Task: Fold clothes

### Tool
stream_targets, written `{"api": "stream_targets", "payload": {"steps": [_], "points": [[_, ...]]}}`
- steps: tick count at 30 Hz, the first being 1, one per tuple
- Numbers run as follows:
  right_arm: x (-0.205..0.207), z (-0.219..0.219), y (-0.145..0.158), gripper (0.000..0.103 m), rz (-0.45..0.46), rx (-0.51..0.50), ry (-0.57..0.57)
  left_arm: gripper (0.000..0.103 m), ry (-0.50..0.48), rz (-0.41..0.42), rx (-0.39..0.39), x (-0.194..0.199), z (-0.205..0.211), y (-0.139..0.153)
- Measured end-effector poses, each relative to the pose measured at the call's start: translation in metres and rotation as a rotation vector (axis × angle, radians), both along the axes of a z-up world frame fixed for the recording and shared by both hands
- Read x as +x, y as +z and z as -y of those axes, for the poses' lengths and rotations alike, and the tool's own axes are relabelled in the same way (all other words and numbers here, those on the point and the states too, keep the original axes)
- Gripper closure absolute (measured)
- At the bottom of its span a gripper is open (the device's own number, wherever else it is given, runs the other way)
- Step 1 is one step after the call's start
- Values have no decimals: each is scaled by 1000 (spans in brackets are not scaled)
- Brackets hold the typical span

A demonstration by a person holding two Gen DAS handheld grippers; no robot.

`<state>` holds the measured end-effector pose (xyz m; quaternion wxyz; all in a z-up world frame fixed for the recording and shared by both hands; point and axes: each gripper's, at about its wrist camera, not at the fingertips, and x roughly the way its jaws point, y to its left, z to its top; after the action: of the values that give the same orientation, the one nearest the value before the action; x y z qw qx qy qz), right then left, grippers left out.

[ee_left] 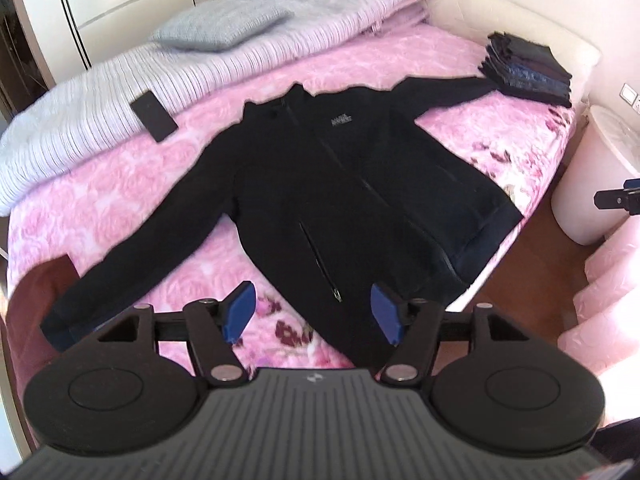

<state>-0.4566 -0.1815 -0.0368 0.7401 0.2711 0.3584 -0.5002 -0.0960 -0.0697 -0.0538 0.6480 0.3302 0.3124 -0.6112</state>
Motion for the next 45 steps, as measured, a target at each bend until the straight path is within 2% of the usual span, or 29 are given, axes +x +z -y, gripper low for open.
{"api": "stream_targets", "payload": {"steps": [6,23,28,33,38,45], "points": [[20,11,6,7,-37,-1,64,43,59,-1,-36,4,-5,11],[43,16,-3,7,-47,30,117,43,145,-20,-29,22,-19,8],[60,16,-12,7,-44,35,164,43,234,15,-15,38,-43,8],[123,4,-22,7,-58,4,344,43,404,48,12,87,-87,7],[222,-29,-24,7,-46,-93,646,43,574,50,31,153,-123,-2],[392,-96,-58,8,-104,-250,1061,43,654,26,45,258,-140,-33]]}}
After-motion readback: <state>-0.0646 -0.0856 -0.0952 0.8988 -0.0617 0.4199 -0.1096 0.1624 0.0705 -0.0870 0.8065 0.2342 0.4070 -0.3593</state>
